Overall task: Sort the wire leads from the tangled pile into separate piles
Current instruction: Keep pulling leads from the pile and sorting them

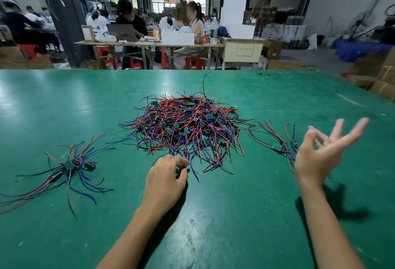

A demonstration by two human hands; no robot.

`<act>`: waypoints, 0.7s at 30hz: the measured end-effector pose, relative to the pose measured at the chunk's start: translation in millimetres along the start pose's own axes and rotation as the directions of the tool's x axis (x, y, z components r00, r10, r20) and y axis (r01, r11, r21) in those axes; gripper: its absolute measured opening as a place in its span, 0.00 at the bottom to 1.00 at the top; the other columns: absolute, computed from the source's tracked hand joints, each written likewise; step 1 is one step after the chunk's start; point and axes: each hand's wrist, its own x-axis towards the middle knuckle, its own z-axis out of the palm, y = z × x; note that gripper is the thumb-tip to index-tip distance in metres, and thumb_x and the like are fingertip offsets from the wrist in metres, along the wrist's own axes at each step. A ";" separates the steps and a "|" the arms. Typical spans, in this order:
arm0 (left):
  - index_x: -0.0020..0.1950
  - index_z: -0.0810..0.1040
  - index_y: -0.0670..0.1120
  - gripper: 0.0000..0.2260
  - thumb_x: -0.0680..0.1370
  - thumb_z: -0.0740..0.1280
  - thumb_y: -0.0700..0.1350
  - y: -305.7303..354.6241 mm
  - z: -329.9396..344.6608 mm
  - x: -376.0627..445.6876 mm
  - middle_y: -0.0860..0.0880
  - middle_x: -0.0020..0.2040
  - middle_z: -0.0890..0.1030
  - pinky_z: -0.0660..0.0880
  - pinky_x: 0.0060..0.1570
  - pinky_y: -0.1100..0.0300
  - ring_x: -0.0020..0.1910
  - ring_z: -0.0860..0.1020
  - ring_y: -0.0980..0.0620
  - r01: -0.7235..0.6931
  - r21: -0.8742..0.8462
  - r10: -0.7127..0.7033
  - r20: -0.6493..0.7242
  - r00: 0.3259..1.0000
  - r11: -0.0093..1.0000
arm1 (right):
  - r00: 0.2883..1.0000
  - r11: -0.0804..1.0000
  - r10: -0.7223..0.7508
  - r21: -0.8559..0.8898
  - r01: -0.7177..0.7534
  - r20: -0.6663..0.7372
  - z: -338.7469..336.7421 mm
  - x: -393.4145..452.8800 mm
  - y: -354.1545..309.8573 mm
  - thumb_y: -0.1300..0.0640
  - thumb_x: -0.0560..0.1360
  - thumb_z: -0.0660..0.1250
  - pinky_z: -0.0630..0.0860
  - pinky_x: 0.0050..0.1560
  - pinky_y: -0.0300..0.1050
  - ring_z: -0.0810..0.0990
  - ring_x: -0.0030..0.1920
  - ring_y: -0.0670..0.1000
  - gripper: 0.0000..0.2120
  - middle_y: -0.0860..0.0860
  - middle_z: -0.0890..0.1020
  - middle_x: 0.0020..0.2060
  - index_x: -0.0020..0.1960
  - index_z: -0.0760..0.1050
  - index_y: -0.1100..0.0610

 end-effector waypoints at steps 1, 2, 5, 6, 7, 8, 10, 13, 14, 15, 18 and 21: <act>0.54 0.81 0.55 0.07 0.78 0.66 0.46 0.5 0.1 -0.3 0.57 0.48 0.79 0.75 0.55 0.53 0.52 0.75 0.54 -0.005 0.000 0.005 0.005 1.000 1.000 | 0.994 0.990 -0.101 -0.090 0.105 0.048 -1.2 -1.8 1.6 0.60 0.78 0.62 0.74 0.54 0.32 0.82 0.52 0.47 0.30 0.55 0.78 0.67 0.78 0.59 0.52; 0.54 0.81 0.55 0.08 0.79 0.66 0.46 1.2 0.2 -0.3 0.57 0.48 0.79 0.75 0.55 0.53 0.52 0.75 0.54 -0.011 0.001 0.011 0.010 1.000 1.000 | 0.975 0.960 -0.166 -0.202 0.194 0.148 -0.6 -4.7 4.6 0.60 0.78 0.62 0.72 0.55 0.33 0.80 0.53 0.48 0.23 0.52 0.82 0.60 0.73 0.68 0.52; 0.54 0.82 0.55 0.08 0.78 0.67 0.44 2.0 0.3 -0.1 0.56 0.48 0.79 0.74 0.55 0.53 0.52 0.76 0.53 -0.018 -0.007 0.018 0.027 0.999 1.000 | 0.794 0.763 -0.017 -0.506 0.404 0.608 5.1 -17.9 25.5 0.62 0.79 0.64 0.69 0.63 0.48 0.75 0.62 0.55 0.14 0.52 0.82 0.60 0.62 0.79 0.53; 0.54 0.83 0.54 0.09 0.78 0.67 0.44 1.5 0.2 -0.1 0.55 0.49 0.79 0.74 0.55 0.53 0.51 0.77 0.52 -0.013 -0.019 0.014 0.034 0.999 1.000 | 0.710 0.710 0.112 -0.556 0.432 0.695 7.4 -23.1 30.9 0.61 0.80 0.63 0.68 0.66 0.50 0.73 0.66 0.56 0.14 0.53 0.81 0.64 0.63 0.80 0.55; 0.55 0.83 0.53 0.09 0.78 0.68 0.43 0.6 0.1 0.3 0.54 0.49 0.79 0.74 0.55 0.53 0.50 0.77 0.52 -0.007 -0.031 0.008 0.038 0.999 0.999 | 0.651 0.670 0.210 -0.592 0.448 0.730 9.8 -27.5 35.0 0.60 0.81 0.61 0.67 0.68 0.51 0.71 0.69 0.56 0.15 0.54 0.79 0.67 0.66 0.78 0.57; 0.55 0.84 0.52 0.09 0.78 0.68 0.42 -0.4 0.2 1.2 0.53 0.49 0.79 0.75 0.54 0.53 0.48 0.77 0.51 -0.001 -0.045 0.003 0.036 0.999 0.999 | 0.627 0.641 0.268 -0.621 0.450 0.731 12.3 -29.3 37.6 0.58 0.83 0.59 0.66 0.68 0.52 0.69 0.71 0.55 0.16 0.55 0.77 0.69 0.67 0.77 0.59; 0.55 0.85 0.50 0.09 0.78 0.68 0.40 -2.4 0.6 2.2 0.53 0.49 0.79 0.74 0.52 0.57 0.43 0.76 0.54 0.005 -0.079 -0.003 0.017 1.000 0.997 | 0.641 0.622 0.327 -0.669 0.407 0.694 17.7 -29.2 39.2 0.52 0.84 0.55 0.66 0.68 0.53 0.68 0.72 0.56 0.18 0.57 0.75 0.70 0.65 0.75 0.62; 0.55 0.85 0.48 0.10 0.77 0.69 0.38 -3.4 1.7 3.4 0.53 0.49 0.78 0.72 0.50 0.62 0.40 0.74 0.59 0.003 -0.113 -0.004 -0.015 1.000 0.994 | 0.650 0.562 0.387 -0.726 0.395 0.654 26.6 -29.8 40.5 0.48 0.84 0.54 0.65 0.69 0.55 0.67 0.73 0.58 0.22 0.59 0.72 0.71 0.68 0.70 0.63; 0.55 0.85 0.48 0.10 0.77 0.69 0.38 -3.7 2.3 4.0 0.52 0.49 0.78 0.73 0.51 0.61 0.41 0.75 0.58 0.005 -0.123 -0.008 -0.021 1.000 0.992 | 0.650 0.551 0.391 -0.731 0.402 0.652 30.2 -31.0 40.4 0.49 0.84 0.55 0.64 0.69 0.55 0.67 0.73 0.58 0.22 0.60 0.72 0.71 0.69 0.69 0.64; 0.55 0.84 0.48 0.10 0.77 0.69 0.38 -4.6 2.9 4.4 0.52 0.49 0.78 0.74 0.53 0.59 0.42 0.75 0.56 0.009 -0.131 -0.012 -0.025 1.000 0.991 | 0.651 0.558 0.384 -0.726 0.402 0.655 34.9 -32.5 39.9 0.50 0.83 0.57 0.65 0.70 0.55 0.67 0.73 0.59 0.23 0.60 0.72 0.71 0.71 0.68 0.64; 0.55 0.84 0.48 0.09 0.77 0.69 0.40 -6.4 4.5 5.5 0.52 0.49 0.77 0.74 0.54 0.56 0.43 0.76 0.54 0.019 -0.132 -0.024 -0.030 0.999 0.991 | 0.622 0.693 0.304 -0.616 0.376 0.721 60.0 -34.9 36.2 0.57 0.82 0.58 0.69 0.68 0.54 0.72 0.68 0.59 0.17 0.59 0.76 0.67 0.69 0.72 0.59; 0.55 0.84 0.49 0.09 0.77 0.69 0.41 -7.0 4.3 5.5 0.54 0.49 0.76 0.73 0.51 0.58 0.39 0.74 0.59 0.008 -0.135 -0.012 -0.033 0.999 0.991 | 0.562 0.781 0.345 -0.562 0.273 0.752 96.5 -28.2 33.3 0.59 0.83 0.57 0.68 0.71 0.54 0.72 0.69 0.58 0.18 0.59 0.74 0.69 0.72 0.71 0.59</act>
